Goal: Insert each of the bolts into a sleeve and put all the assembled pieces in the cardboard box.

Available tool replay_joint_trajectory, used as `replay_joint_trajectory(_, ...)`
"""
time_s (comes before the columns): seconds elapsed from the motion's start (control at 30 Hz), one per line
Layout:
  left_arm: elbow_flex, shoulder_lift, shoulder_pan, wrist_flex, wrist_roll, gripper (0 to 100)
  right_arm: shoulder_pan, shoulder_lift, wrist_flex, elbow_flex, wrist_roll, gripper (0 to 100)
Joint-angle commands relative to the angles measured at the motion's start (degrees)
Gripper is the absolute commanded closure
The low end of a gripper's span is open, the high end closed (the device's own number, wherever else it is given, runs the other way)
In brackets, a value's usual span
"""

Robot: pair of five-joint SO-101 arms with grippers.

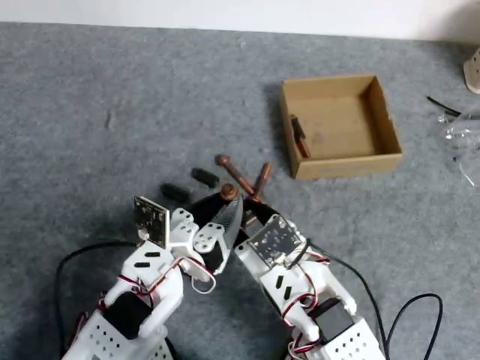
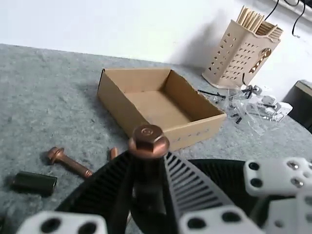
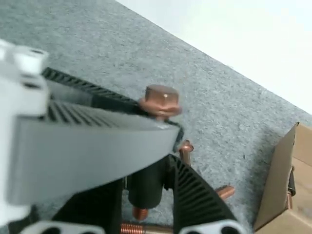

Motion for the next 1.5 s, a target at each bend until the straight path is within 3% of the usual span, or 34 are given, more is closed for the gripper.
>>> replay_joint_trajectory(0.0,1.27,-0.22,1.36,0.62,-0.62,99,1.80,-1.36,-2.51,5.23,0.88,99.3)
replay_joint_trajectory(0.27,1.27,0.31,0.40,0.97,-0.70,98,1.80,-1.36,-2.51,5.23,0.97,99.3)
replay_joint_trajectory(0.47,1.19,-0.13,-6.64,4.66,-0.18,74,1.89,-1.36,-2.51,5.23,0.97,99.3)
replay_joint_trajectory(0.57,1.01,-0.13,-7.25,4.84,3.34,69,3.03,-1.36,-2.51,5.05,0.97,99.3)
replay_joint_trajectory(0.77,-4.97,-0.13,-10.15,5.27,8.70,72,3.74,-1.36,-2.59,5.14,0.97,99.3)
replay_joint_trajectory(0.9,-9.27,-0.13,-14.02,10.02,9.05,73,3.74,-1.36,-3.65,5.14,0.97,99.3)
replay_joint_trajectory(1.17,-10.33,-0.04,-32.48,13.01,8.79,82,5.32,-1.36,-4.26,5.23,0.70,99.3)
replay_joint_trajectory(1.3,-8.40,0.04,-31.43,12.04,6.59,99,7.34,-1.36,-4.44,5.23,0.62,99.3)
replay_joint_trajectory(1.47,-6.29,0.31,-27.47,10.90,0.09,99,10.51,-1.36,-4.53,5.23,0.62,99.3)
